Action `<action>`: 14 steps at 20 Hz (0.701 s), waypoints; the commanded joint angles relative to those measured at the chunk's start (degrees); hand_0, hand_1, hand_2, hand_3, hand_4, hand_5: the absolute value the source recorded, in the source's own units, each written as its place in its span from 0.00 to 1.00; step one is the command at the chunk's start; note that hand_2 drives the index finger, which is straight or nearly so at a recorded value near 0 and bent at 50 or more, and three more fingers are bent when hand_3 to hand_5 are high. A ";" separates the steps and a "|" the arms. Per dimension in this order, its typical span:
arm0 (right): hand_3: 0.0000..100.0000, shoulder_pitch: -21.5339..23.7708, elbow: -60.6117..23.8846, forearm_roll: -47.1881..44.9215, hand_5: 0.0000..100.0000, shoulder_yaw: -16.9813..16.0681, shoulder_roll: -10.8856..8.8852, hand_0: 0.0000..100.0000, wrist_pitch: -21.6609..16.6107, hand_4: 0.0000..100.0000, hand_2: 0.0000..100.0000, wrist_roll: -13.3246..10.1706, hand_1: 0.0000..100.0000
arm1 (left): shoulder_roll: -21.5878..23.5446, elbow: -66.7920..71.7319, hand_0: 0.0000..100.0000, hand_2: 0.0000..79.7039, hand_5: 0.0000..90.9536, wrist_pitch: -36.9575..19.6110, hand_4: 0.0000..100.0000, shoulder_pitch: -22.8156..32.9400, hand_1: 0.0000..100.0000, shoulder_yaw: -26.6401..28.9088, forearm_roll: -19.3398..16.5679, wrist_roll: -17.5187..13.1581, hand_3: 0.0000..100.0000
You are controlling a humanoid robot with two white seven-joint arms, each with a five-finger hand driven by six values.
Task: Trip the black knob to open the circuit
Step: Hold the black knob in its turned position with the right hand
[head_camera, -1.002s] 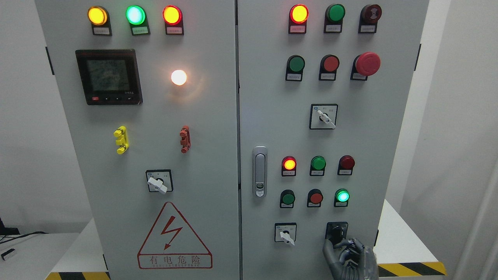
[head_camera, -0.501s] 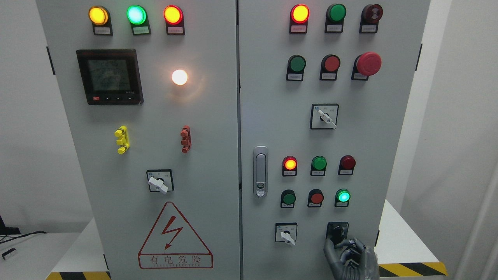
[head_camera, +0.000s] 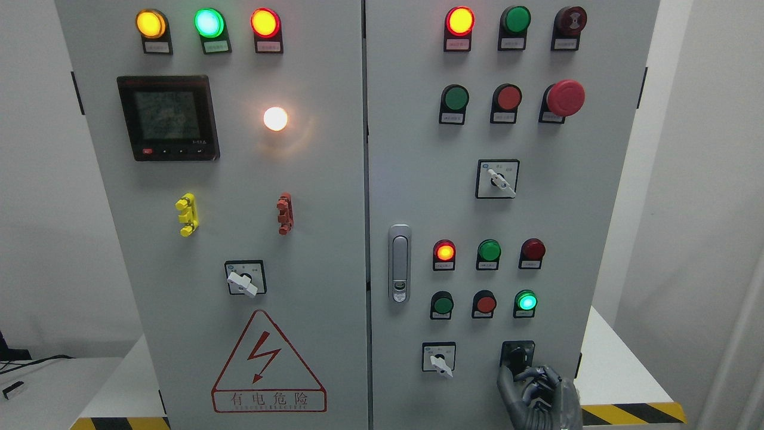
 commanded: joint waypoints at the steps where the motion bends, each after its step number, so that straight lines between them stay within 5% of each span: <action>1: 0.95 0.00 -0.02 -0.02 0.96 -0.14 0.07 0.30 0.01 0.90 0.59 -0.03 0.69 | 0.03 -0.02 0.12 0.00 0.00 0.02 0.00 0.00 0.39 0.00 -1.76 -0.05 0.00; 14: 0.94 -0.09 -0.02 0.24 0.96 -0.23 0.07 0.29 -0.08 0.89 0.58 -0.11 0.69 | 0.03 0.07 0.12 0.00 0.00 0.02 0.00 0.00 0.39 0.00 -1.76 -0.05 0.00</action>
